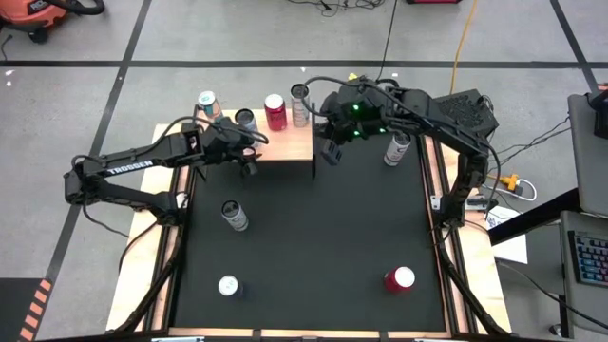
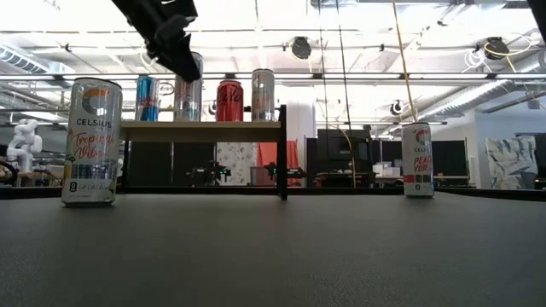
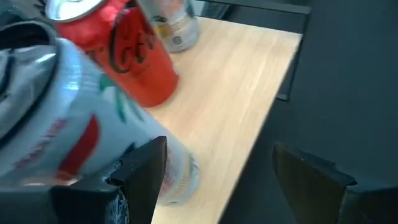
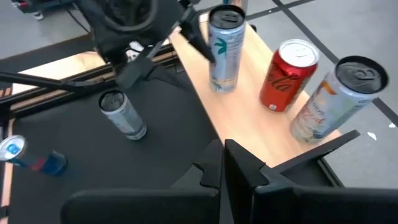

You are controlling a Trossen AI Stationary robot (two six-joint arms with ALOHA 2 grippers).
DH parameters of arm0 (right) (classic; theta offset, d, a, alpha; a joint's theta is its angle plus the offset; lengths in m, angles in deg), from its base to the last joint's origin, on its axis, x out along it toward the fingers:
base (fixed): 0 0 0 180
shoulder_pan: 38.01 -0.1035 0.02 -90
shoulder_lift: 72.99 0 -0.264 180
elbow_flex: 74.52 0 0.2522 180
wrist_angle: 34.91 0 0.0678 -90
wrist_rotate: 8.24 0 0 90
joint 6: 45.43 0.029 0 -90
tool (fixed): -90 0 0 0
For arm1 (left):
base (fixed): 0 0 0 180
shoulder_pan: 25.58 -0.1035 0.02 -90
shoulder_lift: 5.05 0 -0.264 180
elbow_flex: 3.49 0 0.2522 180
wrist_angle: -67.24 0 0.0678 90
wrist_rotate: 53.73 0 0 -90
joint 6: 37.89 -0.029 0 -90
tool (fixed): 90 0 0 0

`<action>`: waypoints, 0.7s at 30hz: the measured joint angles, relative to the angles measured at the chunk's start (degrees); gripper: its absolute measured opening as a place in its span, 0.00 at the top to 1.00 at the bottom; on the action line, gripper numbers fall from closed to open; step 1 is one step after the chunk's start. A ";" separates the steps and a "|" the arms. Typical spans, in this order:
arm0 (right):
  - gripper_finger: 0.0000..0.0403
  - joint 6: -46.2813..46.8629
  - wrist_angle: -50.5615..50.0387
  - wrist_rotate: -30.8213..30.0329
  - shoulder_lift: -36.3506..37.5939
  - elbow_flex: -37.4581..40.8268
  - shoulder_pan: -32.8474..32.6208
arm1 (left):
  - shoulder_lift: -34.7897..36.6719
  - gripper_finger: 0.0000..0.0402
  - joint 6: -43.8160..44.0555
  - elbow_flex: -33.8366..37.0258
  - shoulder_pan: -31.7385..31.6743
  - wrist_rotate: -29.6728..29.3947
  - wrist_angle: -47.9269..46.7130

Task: Place canned beverage on shelf
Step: Put the white pink soda can on the shelf

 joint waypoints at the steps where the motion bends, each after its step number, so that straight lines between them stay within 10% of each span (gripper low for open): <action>1: 1.00 0.00 0.02 0.00 0.00 0.00 -0.25 | 0.00 0.27 0.01 0.00 -0.27 -0.09 0.01; 21: 1.00 -0.02 0.05 0.05 0.00 0.00 -1.36 | 0.00 0.27 1.58 0.00 -5.61 -1.15 -0.19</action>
